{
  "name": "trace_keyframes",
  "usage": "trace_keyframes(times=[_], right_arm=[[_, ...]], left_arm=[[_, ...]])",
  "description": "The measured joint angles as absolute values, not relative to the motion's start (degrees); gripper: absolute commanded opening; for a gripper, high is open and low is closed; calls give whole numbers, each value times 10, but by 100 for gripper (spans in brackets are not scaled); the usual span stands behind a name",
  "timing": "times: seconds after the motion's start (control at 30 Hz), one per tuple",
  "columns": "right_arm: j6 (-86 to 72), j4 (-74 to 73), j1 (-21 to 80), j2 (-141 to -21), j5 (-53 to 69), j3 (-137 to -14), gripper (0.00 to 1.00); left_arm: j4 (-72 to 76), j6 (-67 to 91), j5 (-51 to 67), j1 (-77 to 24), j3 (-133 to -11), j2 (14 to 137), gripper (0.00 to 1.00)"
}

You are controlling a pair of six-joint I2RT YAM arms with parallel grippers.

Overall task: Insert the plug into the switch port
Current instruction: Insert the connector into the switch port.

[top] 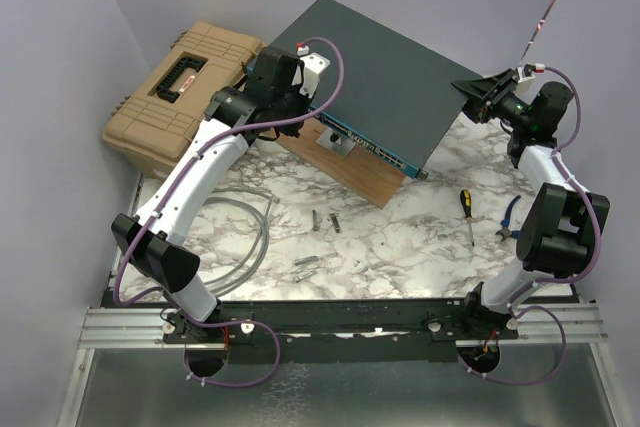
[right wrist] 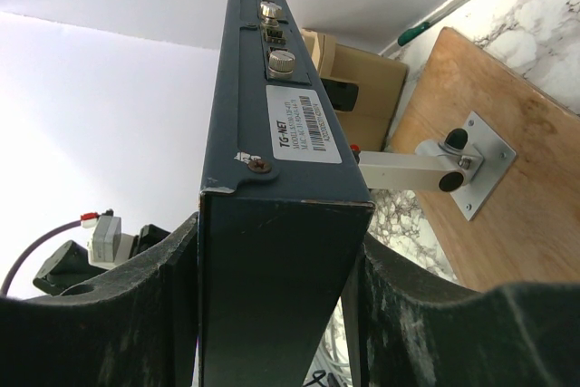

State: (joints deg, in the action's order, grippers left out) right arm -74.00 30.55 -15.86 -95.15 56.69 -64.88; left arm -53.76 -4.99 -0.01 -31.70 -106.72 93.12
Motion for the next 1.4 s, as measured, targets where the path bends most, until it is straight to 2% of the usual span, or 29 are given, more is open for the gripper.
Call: trace_keyframes(times=[1.4], right_arm=[[-742,308,-159,-952,568,-649,32]], left_arm=[[-493,-45,-9,-317,-1055,934,0]])
